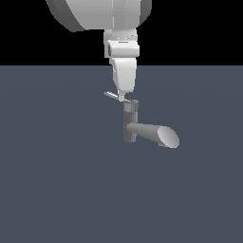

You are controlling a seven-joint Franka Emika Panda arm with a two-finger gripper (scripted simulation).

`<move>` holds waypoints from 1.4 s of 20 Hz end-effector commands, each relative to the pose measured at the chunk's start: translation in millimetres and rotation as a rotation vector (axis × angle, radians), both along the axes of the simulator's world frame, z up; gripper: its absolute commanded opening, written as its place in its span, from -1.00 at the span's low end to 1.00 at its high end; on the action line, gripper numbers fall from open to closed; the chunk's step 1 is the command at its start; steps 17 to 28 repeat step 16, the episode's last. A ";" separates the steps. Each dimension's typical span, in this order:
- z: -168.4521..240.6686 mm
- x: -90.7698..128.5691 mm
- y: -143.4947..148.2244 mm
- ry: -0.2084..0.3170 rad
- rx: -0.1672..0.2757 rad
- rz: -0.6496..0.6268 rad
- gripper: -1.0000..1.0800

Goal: Turn on the faucet by rotating a designated handle.

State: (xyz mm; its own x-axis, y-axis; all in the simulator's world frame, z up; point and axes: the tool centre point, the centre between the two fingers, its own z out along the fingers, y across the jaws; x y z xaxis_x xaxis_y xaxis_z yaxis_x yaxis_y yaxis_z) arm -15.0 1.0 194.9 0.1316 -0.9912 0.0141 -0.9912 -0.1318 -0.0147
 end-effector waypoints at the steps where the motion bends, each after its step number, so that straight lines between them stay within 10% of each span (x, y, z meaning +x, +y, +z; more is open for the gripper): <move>1: -5.9 9.8 18.7 0.001 0.006 0.027 -1.00; 28: -13.3 45.9 54.8 0.016 0.011 0.068 -1.00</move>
